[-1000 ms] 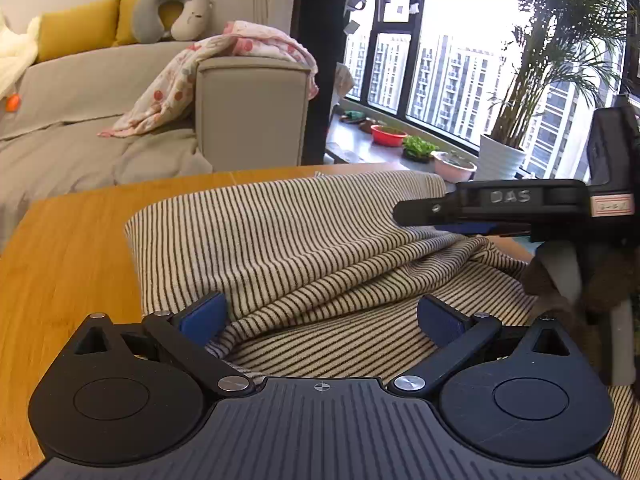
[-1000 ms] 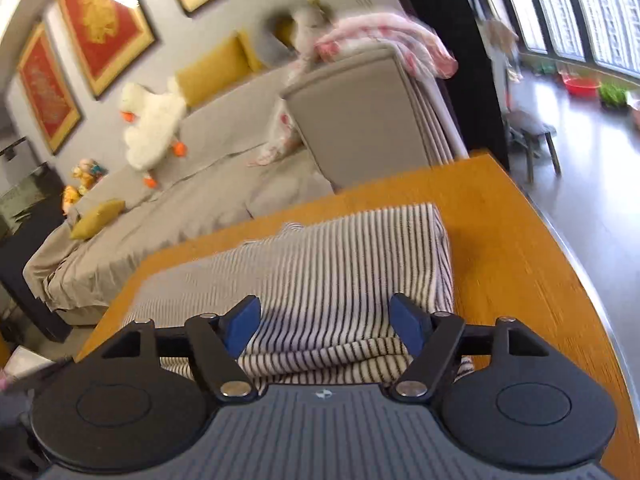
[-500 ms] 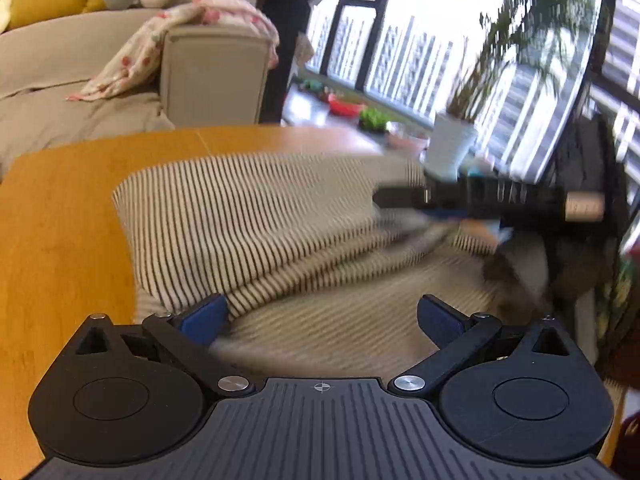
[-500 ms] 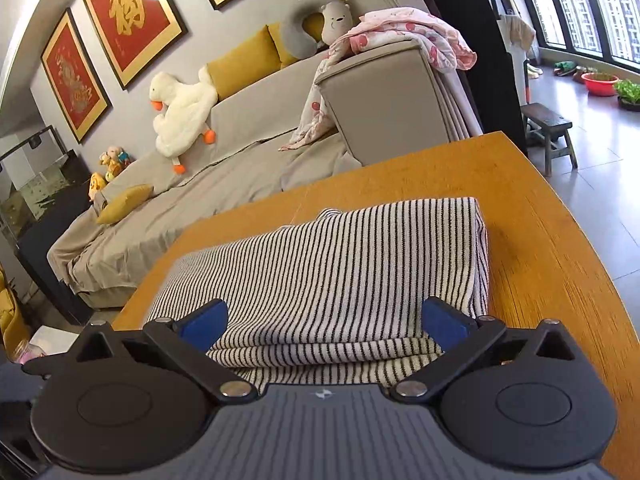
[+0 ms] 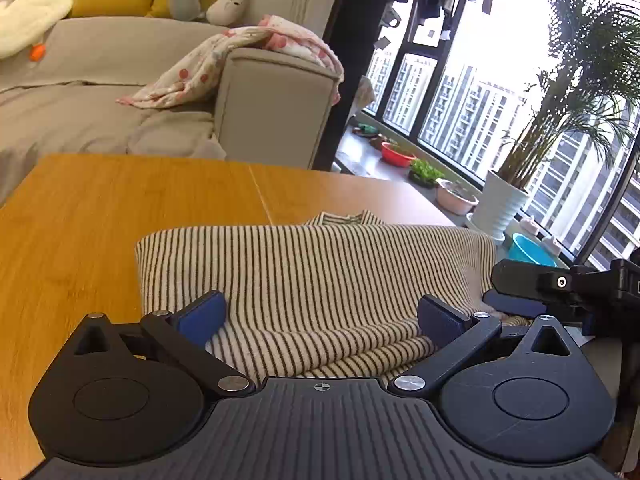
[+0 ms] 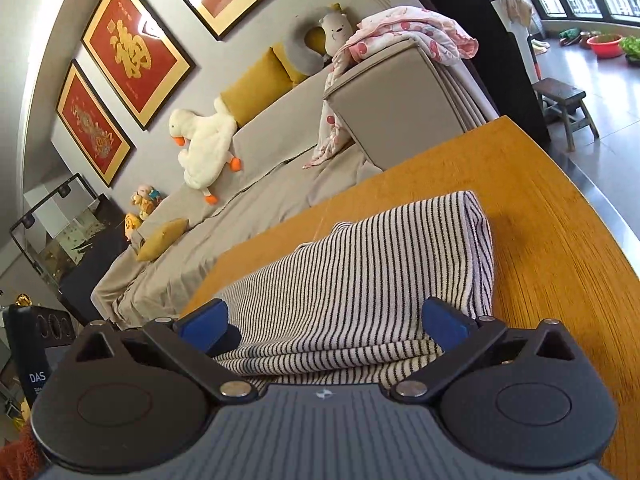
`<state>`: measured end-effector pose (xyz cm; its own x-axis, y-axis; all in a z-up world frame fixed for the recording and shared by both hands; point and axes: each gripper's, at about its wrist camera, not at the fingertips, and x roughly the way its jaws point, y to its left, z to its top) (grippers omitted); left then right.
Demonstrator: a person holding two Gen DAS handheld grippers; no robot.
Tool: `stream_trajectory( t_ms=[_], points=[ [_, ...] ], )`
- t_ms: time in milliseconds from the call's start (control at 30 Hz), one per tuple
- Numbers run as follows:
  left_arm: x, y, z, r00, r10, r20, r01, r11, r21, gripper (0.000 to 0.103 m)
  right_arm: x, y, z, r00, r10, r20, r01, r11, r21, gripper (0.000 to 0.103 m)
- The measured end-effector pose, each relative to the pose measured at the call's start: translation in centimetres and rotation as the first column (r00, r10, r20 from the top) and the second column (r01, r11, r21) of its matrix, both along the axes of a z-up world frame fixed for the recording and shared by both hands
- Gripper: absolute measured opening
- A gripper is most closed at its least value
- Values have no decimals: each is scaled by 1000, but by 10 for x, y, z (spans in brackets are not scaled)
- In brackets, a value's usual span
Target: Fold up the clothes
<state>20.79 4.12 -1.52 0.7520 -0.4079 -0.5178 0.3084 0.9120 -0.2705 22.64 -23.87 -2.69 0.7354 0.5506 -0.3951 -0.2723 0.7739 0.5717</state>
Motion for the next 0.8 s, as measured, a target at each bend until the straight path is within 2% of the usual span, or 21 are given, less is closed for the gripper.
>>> stream_trajectory(
  t_ms=[100,200,233,267,333,400,467,600,800],
  points=[
    [0,0,0,1000,0,-3,0,1000,7,103,-5,10,14,998,-10,55,16,996,-93,103],
    [-1,0,0,1000,1,-3,-1,1000,7,103,-15,23,41,978,14,208,28,980,-199,103],
    [-3,0,0,1000,1,-4,-1,1000,6,103,-13,25,49,972,28,232,21,979,-205,103],
    [-4,0,-1,1000,0,-7,0,1000,1,103,-7,25,55,974,33,224,9,983,-184,103],
    [-3,3,-1,1000,-3,-16,3,1000,-15,103,14,21,52,990,20,138,-3,993,-122,103],
    [-2,5,-2,1000,-11,-25,10,1000,-27,103,35,19,32,998,-45,37,49,991,-122,103],
    [0,4,-1,999,-26,-34,25,1000,-14,103,46,18,10,996,-83,-13,81,987,-138,103],
    [2,3,6,997,-50,-56,52,998,31,103,43,21,10,996,-82,19,83,986,-146,103],
    [-1,56,39,998,-16,-68,13,999,-41,103,43,22,9,997,-74,28,77,986,-150,103]
  ],
)
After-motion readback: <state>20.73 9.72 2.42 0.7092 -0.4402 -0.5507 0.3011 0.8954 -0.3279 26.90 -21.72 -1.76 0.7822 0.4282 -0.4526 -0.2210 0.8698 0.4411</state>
